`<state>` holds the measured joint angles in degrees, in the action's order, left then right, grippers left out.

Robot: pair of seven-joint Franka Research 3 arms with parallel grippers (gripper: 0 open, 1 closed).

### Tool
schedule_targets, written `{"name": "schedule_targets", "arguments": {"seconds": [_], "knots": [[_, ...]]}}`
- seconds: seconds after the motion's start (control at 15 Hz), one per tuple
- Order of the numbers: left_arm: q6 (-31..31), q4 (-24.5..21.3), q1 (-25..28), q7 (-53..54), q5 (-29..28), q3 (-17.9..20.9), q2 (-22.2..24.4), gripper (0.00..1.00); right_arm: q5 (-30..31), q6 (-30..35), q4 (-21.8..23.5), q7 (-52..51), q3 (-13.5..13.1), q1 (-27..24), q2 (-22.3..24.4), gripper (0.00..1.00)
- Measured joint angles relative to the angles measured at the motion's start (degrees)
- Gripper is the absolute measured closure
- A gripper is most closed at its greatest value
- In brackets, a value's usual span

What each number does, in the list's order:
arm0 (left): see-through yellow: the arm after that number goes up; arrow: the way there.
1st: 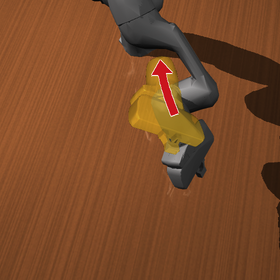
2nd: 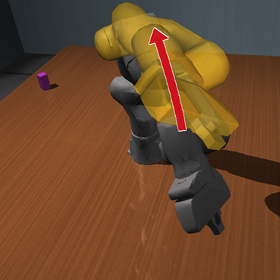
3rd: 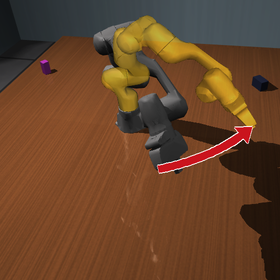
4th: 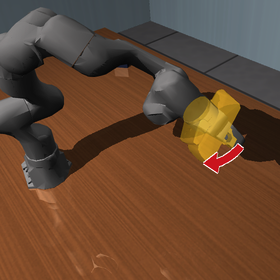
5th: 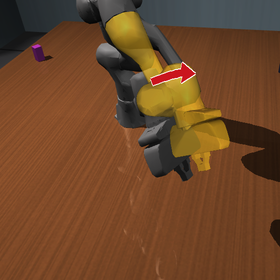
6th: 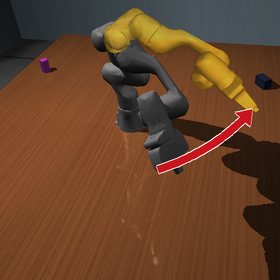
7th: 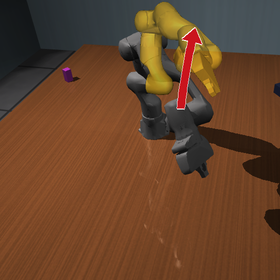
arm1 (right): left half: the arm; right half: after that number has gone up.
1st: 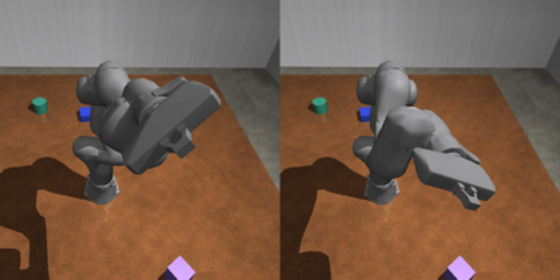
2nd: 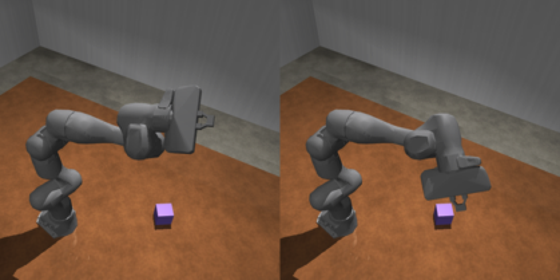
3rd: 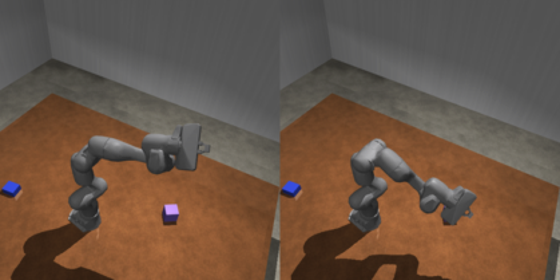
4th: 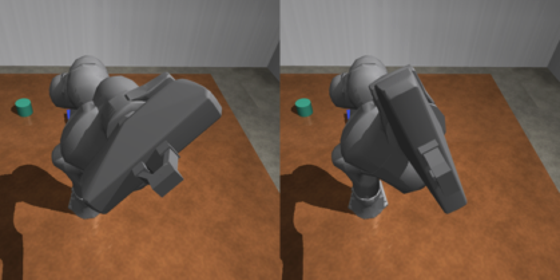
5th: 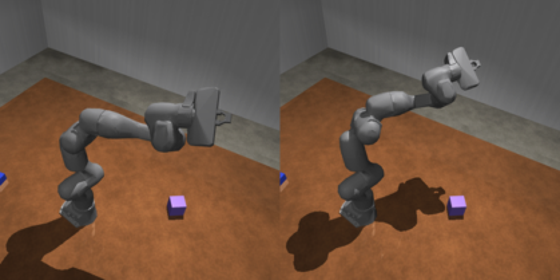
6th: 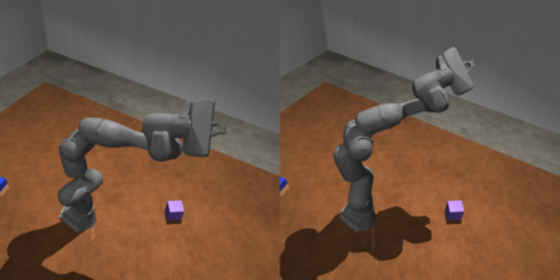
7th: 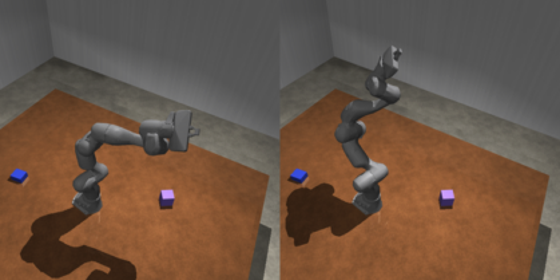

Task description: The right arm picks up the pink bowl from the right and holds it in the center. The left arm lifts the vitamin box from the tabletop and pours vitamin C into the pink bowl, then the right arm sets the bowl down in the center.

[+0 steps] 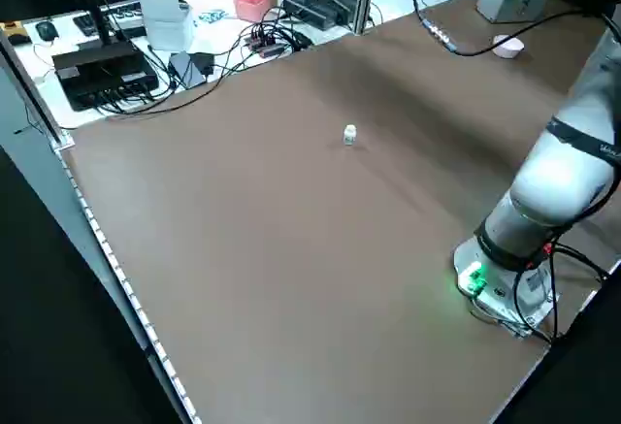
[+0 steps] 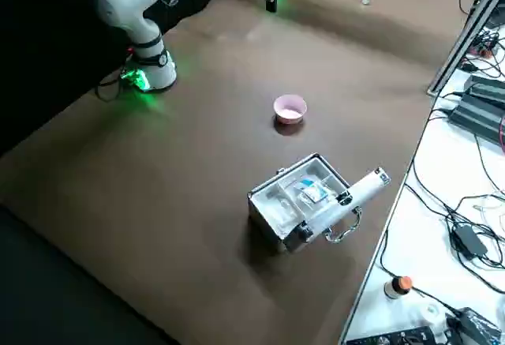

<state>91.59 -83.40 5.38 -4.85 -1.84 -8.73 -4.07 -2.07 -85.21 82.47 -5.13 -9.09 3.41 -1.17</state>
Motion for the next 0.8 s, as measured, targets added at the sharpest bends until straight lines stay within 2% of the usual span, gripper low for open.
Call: {"name": "schedule_targets", "arguments": {"seconds": [0.53,0.8], "knots": [[-0.64,0.01,-0.03,0.06,0.0,-0.44,-0.09,0.0,0.0,0.03,0.07,0.0,0.1,0.02,0.0,0.0],[-0.76,-0.27,0.16,0.58,0.0,-0.12,-2.07,0.0,0.0,0.03,0.46,0.0,0.16,0.04,0.0,0.0]]}}
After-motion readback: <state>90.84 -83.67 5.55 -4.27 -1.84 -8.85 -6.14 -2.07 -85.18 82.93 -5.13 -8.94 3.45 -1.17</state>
